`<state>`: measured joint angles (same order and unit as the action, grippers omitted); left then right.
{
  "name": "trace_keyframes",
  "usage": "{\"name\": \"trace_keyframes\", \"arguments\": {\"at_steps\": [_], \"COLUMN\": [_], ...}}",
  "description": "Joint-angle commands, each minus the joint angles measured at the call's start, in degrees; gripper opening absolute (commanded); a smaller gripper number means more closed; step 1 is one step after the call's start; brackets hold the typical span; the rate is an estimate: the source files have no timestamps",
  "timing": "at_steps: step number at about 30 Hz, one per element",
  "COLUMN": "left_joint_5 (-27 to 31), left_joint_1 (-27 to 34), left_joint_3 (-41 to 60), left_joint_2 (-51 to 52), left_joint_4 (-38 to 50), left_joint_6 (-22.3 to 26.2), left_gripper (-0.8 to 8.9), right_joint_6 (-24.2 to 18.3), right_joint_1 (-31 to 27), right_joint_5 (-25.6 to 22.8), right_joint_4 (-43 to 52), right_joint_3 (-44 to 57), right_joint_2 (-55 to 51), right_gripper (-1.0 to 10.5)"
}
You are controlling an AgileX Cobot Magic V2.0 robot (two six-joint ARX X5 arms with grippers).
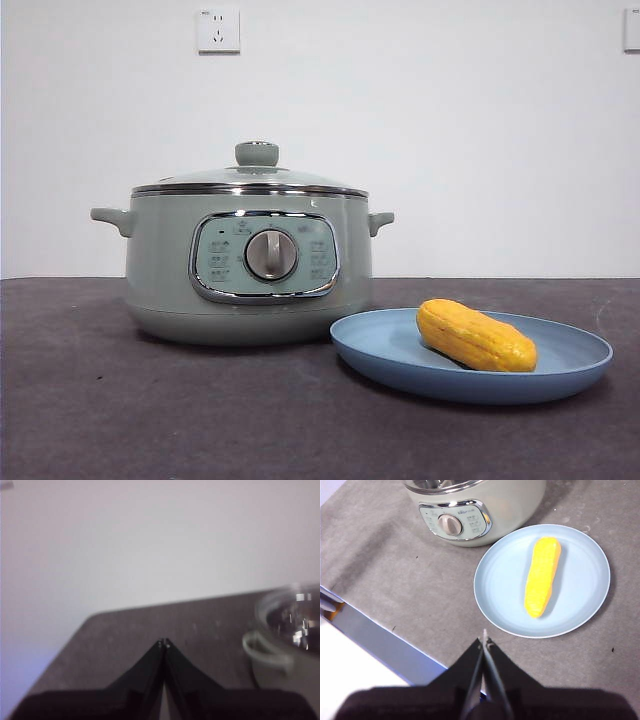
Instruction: Take the corn out from the steamer,put the corn on the plate,close the lid
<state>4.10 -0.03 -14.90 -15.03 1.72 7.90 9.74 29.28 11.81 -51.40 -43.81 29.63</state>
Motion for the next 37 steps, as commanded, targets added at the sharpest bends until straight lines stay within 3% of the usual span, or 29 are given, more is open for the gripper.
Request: {"name": "trace_keyframes", "arguments": {"at_steps": [1,8,13,19,37], "left_joint_5": [0.22,0.24,0.24,-0.11,0.13], "left_joint_1": [0.17,0.13,0.13,0.13,0.13], "left_joint_3": [4.98,14.47,14.73,14.73,14.73], "left_joint_2": [3.56,10.91,15.02,14.88,14.86], "left_joint_4": [0.77,-1.51,-12.41,-11.98,-11.82], "left_joint_6": [-1.25,-3.82,-3.85,-6.67,-6.62], "left_gripper": [-0.04,-0.04,-0.04,-0.04,-0.04], "right_joint_6": [-0.17,-0.17,-0.17,-0.17,-0.17], "right_joint_1": [0.13,0.13,0.13,0.13,0.13], "right_joint_5": [-0.15,-0.15,-0.15,-0.15,-0.15], "right_joint_4": [0.26,0.26,0.26,0.22,0.22], "right_joint_3": [0.37,0.37,0.37,0.37,0.37], "right_joint_2": [-0.02,-0.02,-0.02,-0.02,-0.02], "right_gripper": [0.0,0.0,0.0,0.0,0.0]}}
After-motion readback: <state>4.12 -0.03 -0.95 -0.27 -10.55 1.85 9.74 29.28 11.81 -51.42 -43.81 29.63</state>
